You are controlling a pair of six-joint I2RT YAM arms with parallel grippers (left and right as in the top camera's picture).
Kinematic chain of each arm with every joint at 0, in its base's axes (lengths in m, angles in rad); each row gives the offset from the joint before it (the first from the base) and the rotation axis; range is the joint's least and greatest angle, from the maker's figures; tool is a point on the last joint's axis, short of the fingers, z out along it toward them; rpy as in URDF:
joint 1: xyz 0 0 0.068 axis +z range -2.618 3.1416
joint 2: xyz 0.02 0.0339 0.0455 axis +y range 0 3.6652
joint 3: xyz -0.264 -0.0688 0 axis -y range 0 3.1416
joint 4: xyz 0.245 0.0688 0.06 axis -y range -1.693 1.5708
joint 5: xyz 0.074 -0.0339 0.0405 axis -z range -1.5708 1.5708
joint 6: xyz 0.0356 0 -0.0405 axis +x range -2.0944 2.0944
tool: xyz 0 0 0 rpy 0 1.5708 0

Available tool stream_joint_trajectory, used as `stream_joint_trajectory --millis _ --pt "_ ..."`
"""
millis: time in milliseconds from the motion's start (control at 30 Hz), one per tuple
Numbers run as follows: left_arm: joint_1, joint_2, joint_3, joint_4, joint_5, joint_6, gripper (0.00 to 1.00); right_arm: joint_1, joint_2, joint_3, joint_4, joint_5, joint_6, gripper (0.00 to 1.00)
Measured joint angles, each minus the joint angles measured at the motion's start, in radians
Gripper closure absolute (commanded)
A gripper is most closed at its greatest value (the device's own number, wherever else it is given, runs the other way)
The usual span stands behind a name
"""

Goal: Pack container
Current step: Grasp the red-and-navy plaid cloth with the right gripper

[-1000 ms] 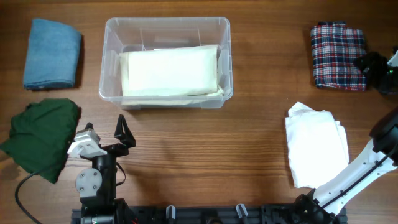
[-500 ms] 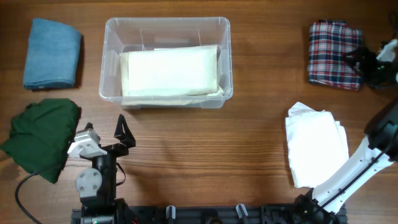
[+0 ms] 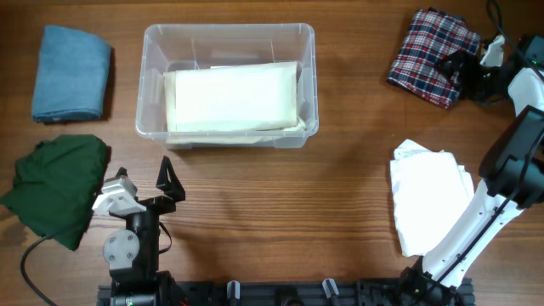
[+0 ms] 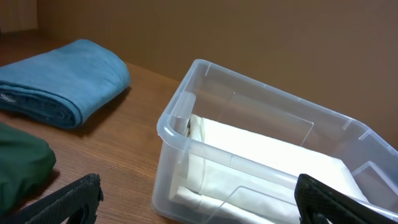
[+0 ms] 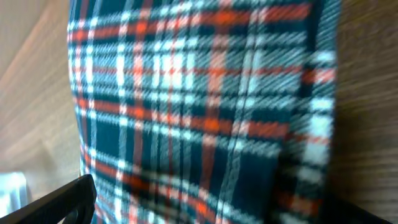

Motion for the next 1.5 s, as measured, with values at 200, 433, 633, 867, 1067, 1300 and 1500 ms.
stream_joint_trajectory --millis 200,433,633,867,1067,1300,1500 --pt "0.000 0.000 0.000 0.000 0.000 0.000 0.00 0.007 0.010 -0.002 0.095 0.025 0.085 0.01" --pt "0.000 0.000 0.000 0.000 0.000 0.000 0.00 0.020 0.028 0.001 0.160 0.036 0.120 0.03" --pt "0.000 0.000 0.000 0.000 0.000 0.000 0.00 0.017 0.060 0.014 0.182 0.034 0.130 0.75" --pt "0.000 0.000 0.000 0.000 0.000 0.000 0.00 0.008 0.074 0.013 0.177 -0.014 0.132 0.96" --pt "0.000 0.000 0.000 0.000 0.000 0.000 0.00 0.008 0.072 0.014 0.119 -0.057 0.120 0.96" --pt "0.000 0.000 0.000 0.000 0.000 0.000 0.00 0.036 -0.036 -0.031 -0.097 -0.045 0.053 0.96" --pt "0.000 0.000 0.000 0.000 0.000 0.000 0.00 0.094 -0.283 -0.040 -0.197 -0.021 -0.021 0.96"
